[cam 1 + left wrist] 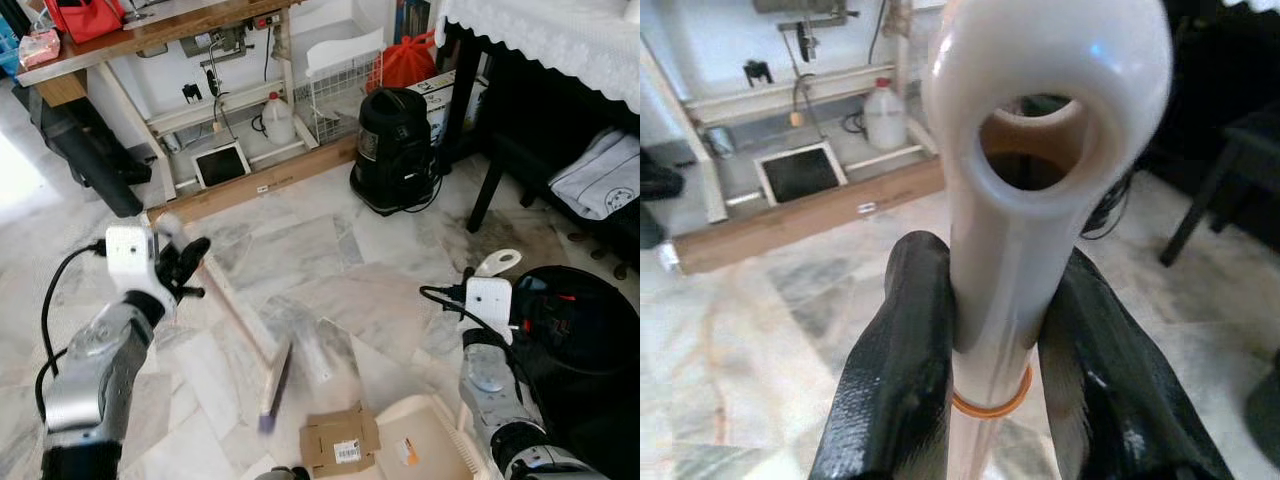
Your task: Sweep floor
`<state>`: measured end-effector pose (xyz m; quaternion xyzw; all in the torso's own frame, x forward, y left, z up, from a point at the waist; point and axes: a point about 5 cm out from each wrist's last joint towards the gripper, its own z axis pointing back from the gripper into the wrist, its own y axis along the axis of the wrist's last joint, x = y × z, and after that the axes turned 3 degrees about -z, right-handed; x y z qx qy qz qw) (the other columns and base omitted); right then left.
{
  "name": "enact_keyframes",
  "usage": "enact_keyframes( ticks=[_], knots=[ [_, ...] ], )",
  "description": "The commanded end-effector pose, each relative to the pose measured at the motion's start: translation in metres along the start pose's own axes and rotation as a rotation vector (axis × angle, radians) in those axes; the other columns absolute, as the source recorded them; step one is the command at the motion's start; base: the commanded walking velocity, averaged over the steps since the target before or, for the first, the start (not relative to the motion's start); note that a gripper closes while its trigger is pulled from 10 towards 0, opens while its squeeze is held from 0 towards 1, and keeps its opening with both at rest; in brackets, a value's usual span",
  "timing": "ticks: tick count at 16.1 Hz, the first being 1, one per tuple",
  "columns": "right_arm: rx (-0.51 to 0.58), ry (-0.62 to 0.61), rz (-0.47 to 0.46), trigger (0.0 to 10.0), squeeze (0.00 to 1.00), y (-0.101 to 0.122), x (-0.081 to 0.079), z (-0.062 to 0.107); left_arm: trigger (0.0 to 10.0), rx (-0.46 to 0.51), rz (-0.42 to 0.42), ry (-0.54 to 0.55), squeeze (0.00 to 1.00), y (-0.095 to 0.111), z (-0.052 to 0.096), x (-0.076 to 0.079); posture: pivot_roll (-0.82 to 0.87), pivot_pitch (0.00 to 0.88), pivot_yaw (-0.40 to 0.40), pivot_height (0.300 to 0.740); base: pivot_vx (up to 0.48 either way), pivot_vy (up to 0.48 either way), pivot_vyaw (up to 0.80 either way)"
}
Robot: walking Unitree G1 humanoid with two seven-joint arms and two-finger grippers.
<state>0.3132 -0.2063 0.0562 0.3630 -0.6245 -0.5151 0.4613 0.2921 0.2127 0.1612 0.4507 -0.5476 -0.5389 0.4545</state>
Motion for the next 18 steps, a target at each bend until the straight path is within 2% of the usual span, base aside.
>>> enact_keyframes(
  ticks=[1, 3, 4, 6, 7, 13, 15, 18],
  knots=[
    [-0.045, -0.023, 0.004, 10.0, 0.00, -0.009, 0.003, 0.005, 10.0, 0.026, -0.052, 0.047, 0.00, 0.000, 0.003, -0.003, 0.14, 0.131, 0.118, 0.740, 0.000, 0.000, 0.00],
    [-0.024, -0.079, -0.002, 10.0, 0.00, -0.006, 0.011, 0.003, 10.0, -0.007, -0.069, 0.161, 0.00, -0.022, 0.008, -0.006, 0.12, 0.126, 0.115, 0.740, 0.000, 0.000, 0.00],
    [-0.003, -0.119, -0.003, 10.0, 0.00, -0.004, 0.016, 0.002, 10.0, -0.021, -0.089, 0.179, 0.00, -0.030, 0.010, -0.005, 0.11, 0.126, 0.115, 0.740, 0.000, 0.000, 0.00],
    [0.027, -0.173, 0.002, 10.0, 0.00, 0.000, 0.024, 0.001, 10.0, -0.023, -0.079, 0.181, 0.00, -0.035, 0.010, -0.003, 0.10, 0.127, 0.114, 0.740, 0.000, 0.000, 0.00],
    [0.047, -0.201, -0.004, 10.0, 0.00, 0.002, 0.030, 0.000, 10.0, -0.018, -0.078, 0.180, 0.00, -0.035, 0.010, -0.002, 0.10, 0.116, 0.113, 0.740, 0.000, 0.000, 0.00],
    [0.136, -0.266, -0.041, 10.0, 0.00, 0.021, 0.041, -0.012, 10.0, 0.020, -0.103, 0.194, 0.00, -0.029, 0.016, -0.007, 0.13, 0.114, 0.118, 0.740, 0.000, 0.000, 0.00],
    [0.155, -0.256, -0.060, 10.0, 0.00, 0.024, 0.039, -0.013, 10.0, 0.021, -0.108, 0.188, 0.00, -0.028, 0.020, -0.007, 0.14, 0.129, 0.123, 0.740, 0.000, 0.000, 0.00],
    [0.178, -0.213, -0.156, 10.0, 0.00, 0.027, 0.032, -0.010, 10.0, 0.028, -0.107, 0.164, 0.00, -0.024, 0.024, -0.005, 0.16, 0.161, 0.136, 0.740, 0.000, 0.000, 0.00]
  ],
)
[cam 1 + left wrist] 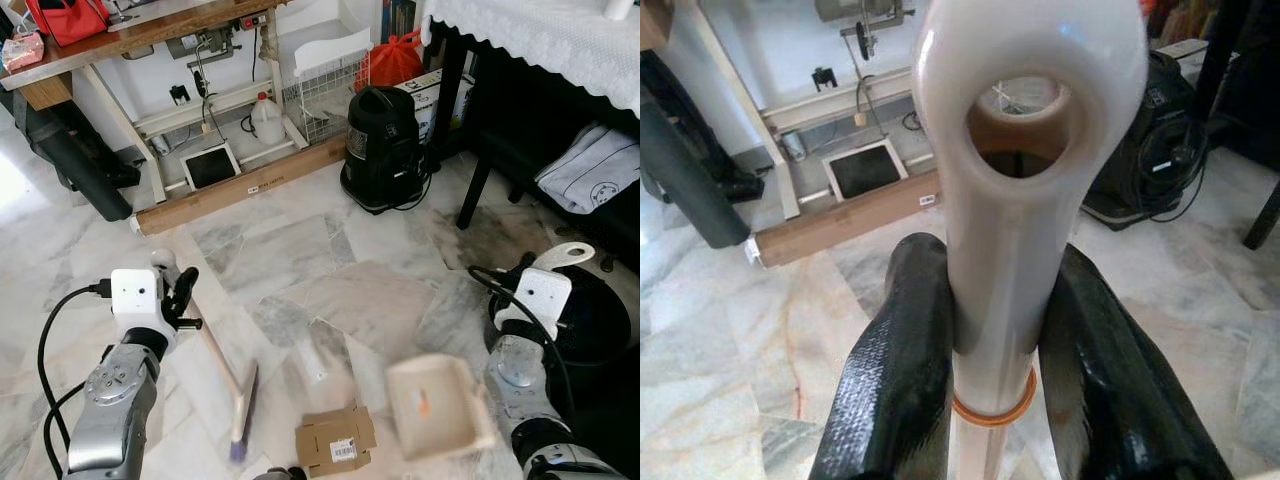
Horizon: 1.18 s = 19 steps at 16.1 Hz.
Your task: Sweep floor
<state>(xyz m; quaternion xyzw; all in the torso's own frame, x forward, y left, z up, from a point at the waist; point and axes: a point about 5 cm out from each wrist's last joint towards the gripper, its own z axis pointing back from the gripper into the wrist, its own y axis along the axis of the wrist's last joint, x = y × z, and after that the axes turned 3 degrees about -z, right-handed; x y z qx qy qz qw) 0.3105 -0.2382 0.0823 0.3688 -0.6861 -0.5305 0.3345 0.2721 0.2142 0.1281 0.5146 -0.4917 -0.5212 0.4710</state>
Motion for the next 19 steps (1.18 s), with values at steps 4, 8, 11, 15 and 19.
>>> enact_keyframes(
  ticks=[4, 8, 11, 15, 19],
  knots=[
    [0.015, 0.130, -0.124, 10.0, 0.00, 0.007, -0.024, 0.003, 10.0, 0.027, -0.011, -0.008, 0.00, 0.012, 0.007, -0.008, 0.17, 0.198, 0.139, 0.740, 0.000, 0.000, 0.00],
    [-0.005, 0.168, -0.099, 10.0, 0.00, 0.000, -0.027, 0.011, 9.9, 0.030, 0.006, -0.036, 0.00, 0.016, 0.010, -0.004, 0.19, 0.230, 0.131, 0.740, 0.000, 0.000, 0.00],
    [-0.032, 0.191, -0.064, 10.0, 0.00, -0.009, -0.027, 0.021, 9.8, -0.021, 0.025, -0.070, 0.00, 0.012, 0.017, -0.001, 0.20, 0.249, 0.125, 0.740, 0.000, 0.000, 0.00],
    [-0.061, 0.198, -0.036, 10.0, 0.00, -0.016, -0.027, 0.029, 10.0, -0.145, 0.025, -0.106, 0.00, 0.003, 0.020, -0.001, 0.21, 0.249, 0.117, 0.740, 0.000, 0.000, 0.00],
    [-0.082, 0.205, -0.017, 10.0, 0.00, -0.019, -0.032, 0.032, 10.0, -0.269, 0.101, -0.185, 0.00, -0.007, 0.019, 0.004, 0.22, 0.226, 0.116, 0.740, 0.000, 0.000, 0.00]
  ],
)
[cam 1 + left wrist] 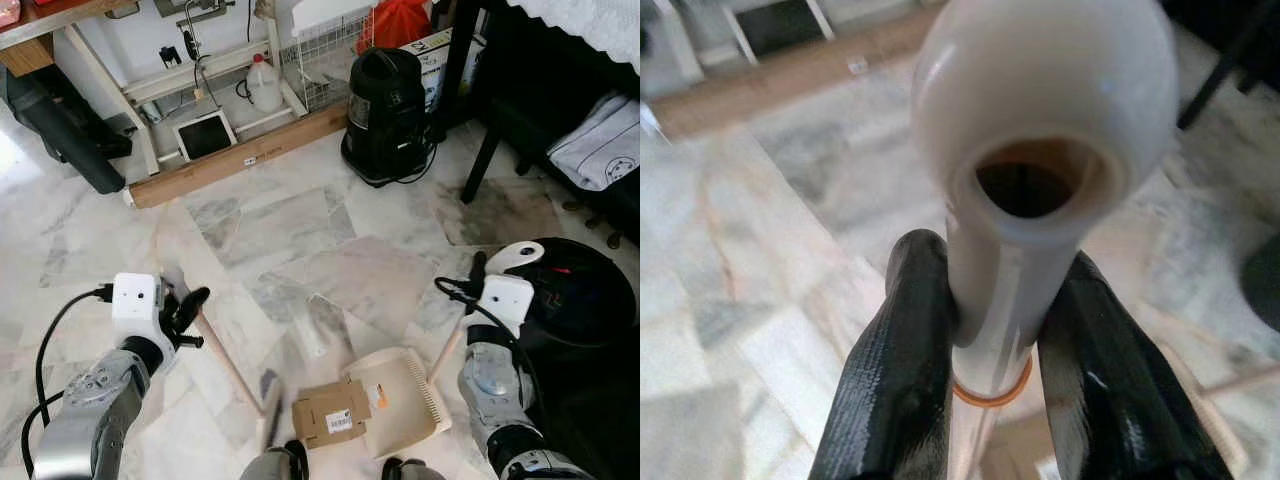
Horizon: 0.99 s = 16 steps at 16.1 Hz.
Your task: Sweep floor
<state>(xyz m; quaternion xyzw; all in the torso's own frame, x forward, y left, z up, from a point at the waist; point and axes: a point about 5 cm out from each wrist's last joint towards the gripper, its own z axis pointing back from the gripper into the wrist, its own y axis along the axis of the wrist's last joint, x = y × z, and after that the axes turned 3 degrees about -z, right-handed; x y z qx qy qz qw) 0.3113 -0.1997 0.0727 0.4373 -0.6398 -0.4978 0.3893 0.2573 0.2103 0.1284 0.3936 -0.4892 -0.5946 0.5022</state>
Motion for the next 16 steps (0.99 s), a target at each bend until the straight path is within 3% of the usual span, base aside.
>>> enact_keyframes(
  ticks=[1, 3, 7, 9, 13, 16],
  knots=[
    [-0.090, 0.006, 0.022, 10.0, 0.00, -0.015, -0.002, 0.011, 10.0, -0.100, 0.054, -0.084, 0.00, -0.013, 0.000, 0.007, 0.21, 0.215, 0.116, 0.740, 0.000, 0.000, 0.00],
    [-0.092, 0.009, 0.025, 10.0, 0.00, -0.014, -0.004, 0.008, 10.0, -0.142, 0.073, -0.160, 0.00, -0.015, -0.003, 0.017, 0.21, 0.204, 0.116, 0.740, 0.000, 0.000, 0.00],
    [-0.093, 0.011, 0.031, 10.0, 0.00, -0.014, -0.005, 0.008, 10.0, -0.144, 0.212, -0.197, 0.00, -0.008, -0.009, 0.020, 0.21, 0.185, 0.121, 0.740, 0.000, 0.000, 0.00],
    [-0.097, 0.016, 0.028, 10.0, 0.00, -0.015, -0.007, 0.010, 10.0, -0.127, 0.315, -0.218, 0.00, 0.000, -0.015, 0.021, 0.21, 0.184, 0.130, 0.740, 0.000, 0.000, 0.00],
    [-0.108, 0.023, 0.021, 10.0, 0.00, -0.017, -0.008, 0.013, 9.9, -0.055, 0.420, -0.246, 0.00, 0.014, -0.022, 0.026, 0.21, 0.184, 0.134, 0.740, 0.000, 0.000, 0.00],
    [-0.115, 0.034, 0.018, 10.0, 0.00, -0.018, -0.010, 0.014, 9.9, -0.027, 0.477, -0.238, 0.00, 0.021, -0.022, 0.021, 0.21, 0.182, 0.132, 0.740, 0.000, 0.000, 0.00]
  ],
)
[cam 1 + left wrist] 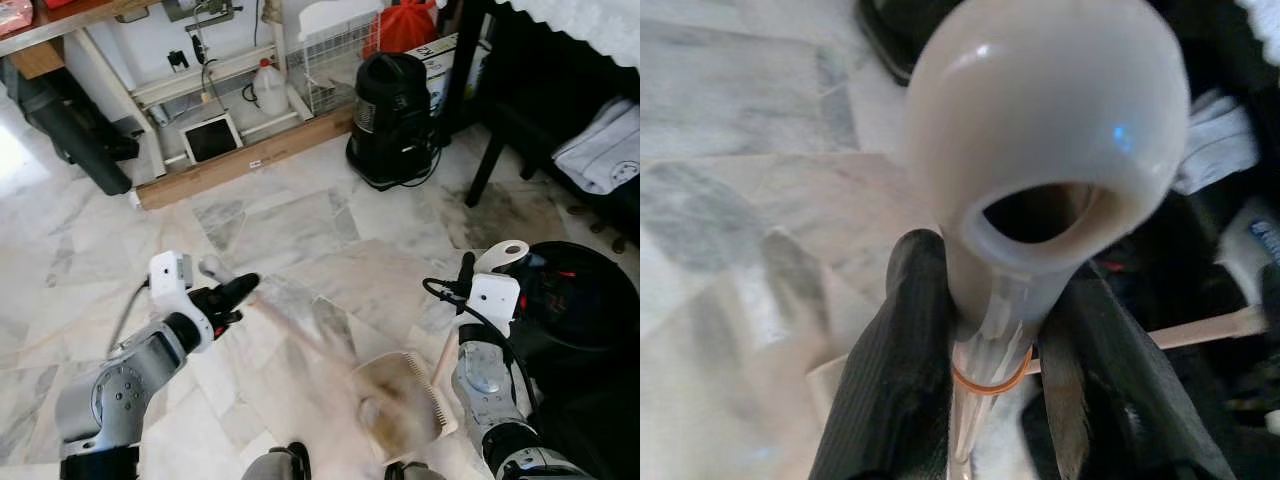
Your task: Sweep floor
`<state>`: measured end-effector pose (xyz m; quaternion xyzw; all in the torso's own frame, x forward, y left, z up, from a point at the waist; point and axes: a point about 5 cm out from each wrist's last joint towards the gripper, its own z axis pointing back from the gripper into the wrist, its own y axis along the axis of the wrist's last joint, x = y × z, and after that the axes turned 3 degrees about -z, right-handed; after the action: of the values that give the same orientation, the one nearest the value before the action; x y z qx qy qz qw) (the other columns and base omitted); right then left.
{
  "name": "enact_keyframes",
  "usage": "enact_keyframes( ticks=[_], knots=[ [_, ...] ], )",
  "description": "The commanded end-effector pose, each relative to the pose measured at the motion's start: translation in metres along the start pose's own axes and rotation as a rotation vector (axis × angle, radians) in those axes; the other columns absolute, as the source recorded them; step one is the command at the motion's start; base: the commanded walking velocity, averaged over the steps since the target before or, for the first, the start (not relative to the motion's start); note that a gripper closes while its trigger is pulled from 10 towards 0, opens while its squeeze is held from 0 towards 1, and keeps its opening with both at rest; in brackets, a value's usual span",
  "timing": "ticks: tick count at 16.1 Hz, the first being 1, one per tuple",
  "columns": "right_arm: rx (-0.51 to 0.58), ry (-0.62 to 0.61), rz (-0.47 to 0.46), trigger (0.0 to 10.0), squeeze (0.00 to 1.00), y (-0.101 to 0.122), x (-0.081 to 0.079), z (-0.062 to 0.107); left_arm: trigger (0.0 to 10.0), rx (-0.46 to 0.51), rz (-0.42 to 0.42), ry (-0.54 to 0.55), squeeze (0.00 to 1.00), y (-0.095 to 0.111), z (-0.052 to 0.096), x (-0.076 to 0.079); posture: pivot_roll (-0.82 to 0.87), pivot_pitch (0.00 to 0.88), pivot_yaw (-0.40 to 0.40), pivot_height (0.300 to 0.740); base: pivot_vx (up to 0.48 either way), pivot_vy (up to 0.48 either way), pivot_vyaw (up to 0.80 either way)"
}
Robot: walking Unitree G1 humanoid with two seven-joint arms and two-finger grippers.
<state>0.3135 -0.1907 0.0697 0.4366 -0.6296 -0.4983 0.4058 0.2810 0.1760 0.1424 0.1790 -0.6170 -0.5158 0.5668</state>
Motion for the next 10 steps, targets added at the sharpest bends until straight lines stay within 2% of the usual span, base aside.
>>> enact_keyframes(
  ticks=[1, 4, 5, 6, 8, 10],
  knots=[
    [-0.091, 0.009, 0.008, 10.0, 0.00, -0.016, -0.002, 0.012, 10.0, 0.027, 0.020, 0.021, 0.00, 0.007, 0.007, -0.007, 0.21, 0.181, 0.131, 0.740, 0.000, 0.000, 0.00],
    [-0.091, 0.014, 0.004, 10.0, 0.00, -0.015, -0.004, 0.010, 10.0, 0.055, 0.017, 0.027, 0.00, 0.011, 0.008, -0.006, 0.21, 0.178, 0.126, 0.740, 0.000, 0.000, 0.00],
    [-0.089, 0.018, 0.001, 10.0, 0.00, -0.014, -0.005, 0.010, 10.0, 0.127, -0.028, 0.068, 0.00, 0.024, 0.010, -0.009, 0.20, 0.176, 0.125, 0.740, 0.000, 0.000, 0.00],
    [-0.089, 0.019, 0.001, 10.0, 0.00, -0.014, -0.005, 0.009, 10.0, 0.143, -0.033, 0.075, 0.00, 0.026, 0.011, -0.009, 0.20, 0.176, 0.124, 0.740, 0.000, 0.000, 0.00],
    [-0.093, 0.019, 0.002, 10.0, 0.00, -0.014, -0.003, 0.009, 9.9, 0.258, -0.083, 0.110, 0.00, 0.047, 0.017, -0.011, 0.20, 0.172, 0.123, 0.740, 0.000, 0.000, 0.00],
    [-0.099, 0.016, -0.001, 10.0, 0.00, -0.015, -0.002, 0.009, 9.9, 0.384, -0.092, 0.125, 0.00, 0.070, 0.025, -0.010, 0.20, 0.164, 0.122, 0.740, 0.000, 0.000, 0.00]
  ],
)
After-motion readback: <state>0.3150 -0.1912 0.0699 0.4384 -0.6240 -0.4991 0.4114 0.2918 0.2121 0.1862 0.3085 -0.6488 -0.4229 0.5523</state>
